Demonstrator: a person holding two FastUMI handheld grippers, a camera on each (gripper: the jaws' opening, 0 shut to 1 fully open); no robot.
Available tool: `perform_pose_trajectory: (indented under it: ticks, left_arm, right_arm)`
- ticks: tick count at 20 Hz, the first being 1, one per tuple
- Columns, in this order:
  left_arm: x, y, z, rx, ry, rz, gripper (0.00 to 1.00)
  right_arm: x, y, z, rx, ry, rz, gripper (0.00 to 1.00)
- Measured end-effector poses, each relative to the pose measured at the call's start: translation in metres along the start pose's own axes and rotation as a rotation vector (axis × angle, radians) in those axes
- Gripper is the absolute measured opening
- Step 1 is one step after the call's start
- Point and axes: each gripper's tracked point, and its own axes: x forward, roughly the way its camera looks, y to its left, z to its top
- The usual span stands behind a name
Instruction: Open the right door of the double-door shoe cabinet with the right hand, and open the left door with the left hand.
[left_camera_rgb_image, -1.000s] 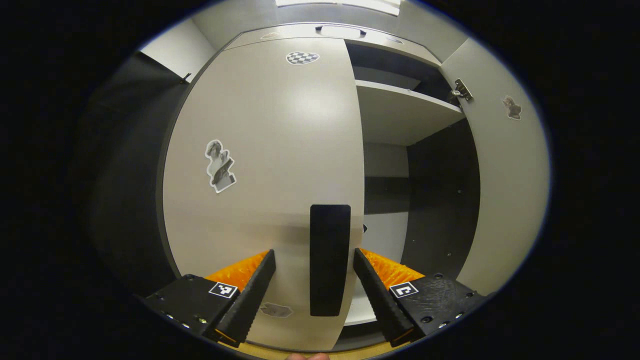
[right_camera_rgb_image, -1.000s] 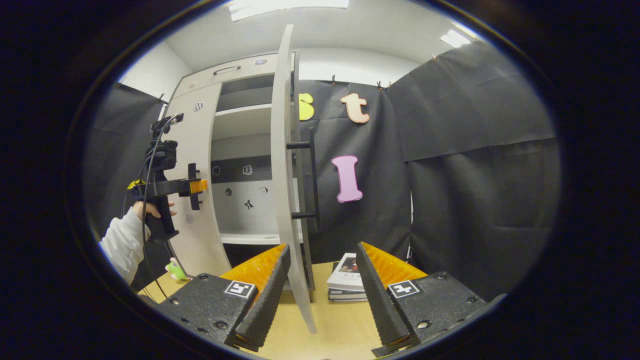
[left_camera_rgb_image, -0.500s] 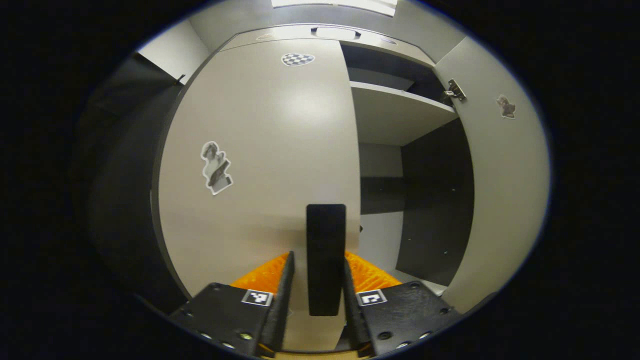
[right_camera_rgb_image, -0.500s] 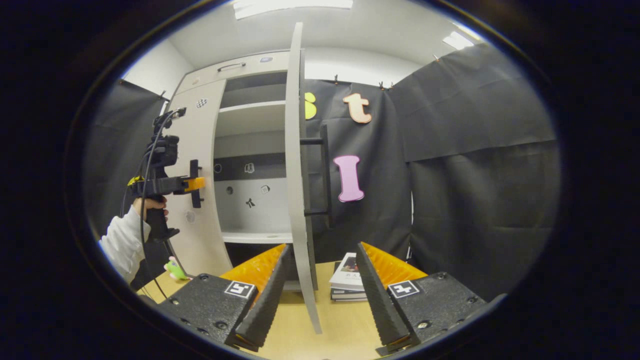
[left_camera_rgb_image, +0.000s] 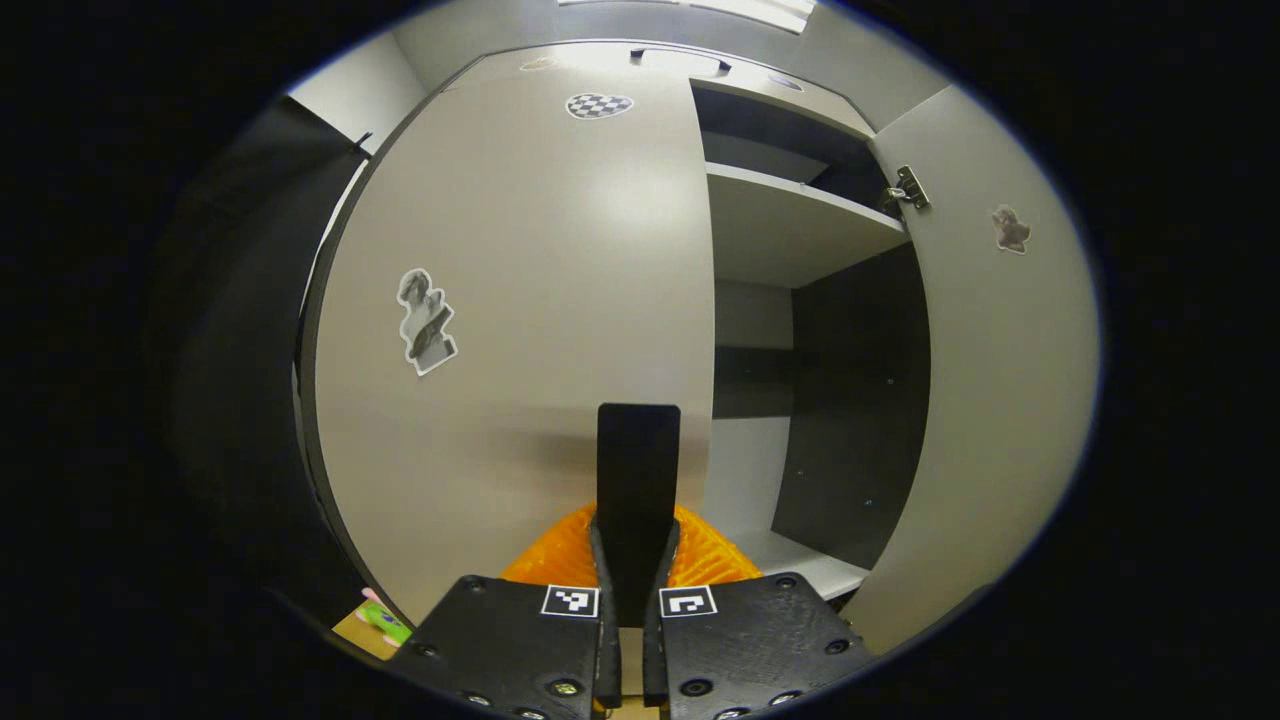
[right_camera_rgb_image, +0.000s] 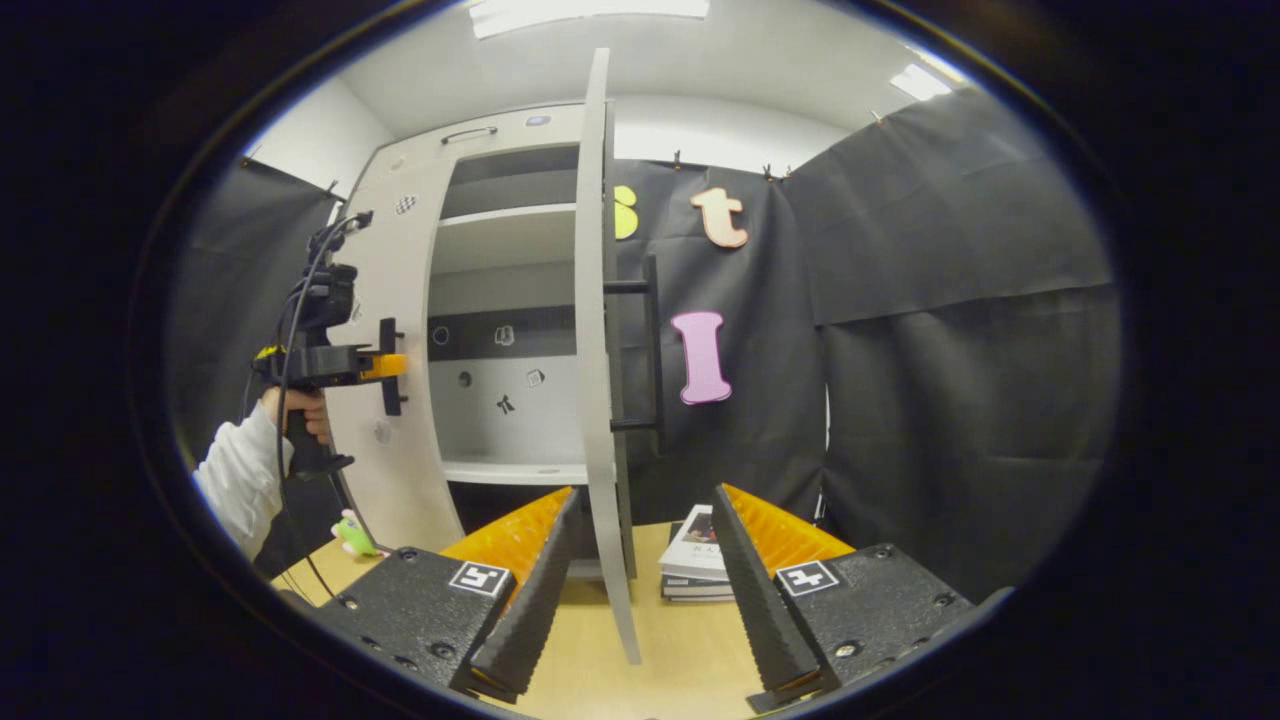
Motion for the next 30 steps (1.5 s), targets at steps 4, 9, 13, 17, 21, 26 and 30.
perform_pose_trajectory:
  ticks: [4, 9, 13, 17, 21, 26, 30]
  left_arm:
    - [-0.031, 0.004, 0.005, 0.024, -0.020, 0.017, 0.08]
    - [-0.071, 0.022, 0.006, 0.008, -0.024, 0.012, 0.07]
    - [-0.105, 0.042, 0.007, 0.043, -0.026, 0.038, 0.07]
    - [-0.133, 0.069, 0.006, 0.059, -0.018, 0.058, 0.07]
    - [-0.157, 0.110, 0.008, 0.075, -0.023, 0.127, 0.06]
    - [-0.174, 0.136, 0.022, 0.082, -0.076, 0.149, 0.06]
    - [-0.170, 0.154, 0.009, 0.097, -0.037, 0.179, 0.06]
  right_arm:
    - [-0.009, 0.005, -0.002, -0.004, 0.004, 0.015, 0.82]
    - [-0.019, 0.010, 0.006, -0.009, -0.023, 0.036, 0.81]
    - [-0.021, 0.012, 0.003, -0.006, -0.012, 0.035, 0.82]
    - [-0.020, 0.022, 0.001, -0.019, 0.001, 0.054, 0.82]
    - [-0.017, 0.041, 0.008, -0.031, -0.019, 0.086, 0.82]
    - [-0.011, 0.056, 0.011, -0.033, -0.028, 0.115, 0.82]
    - [-0.009, 0.060, 0.010, -0.040, -0.029, 0.119, 0.82]
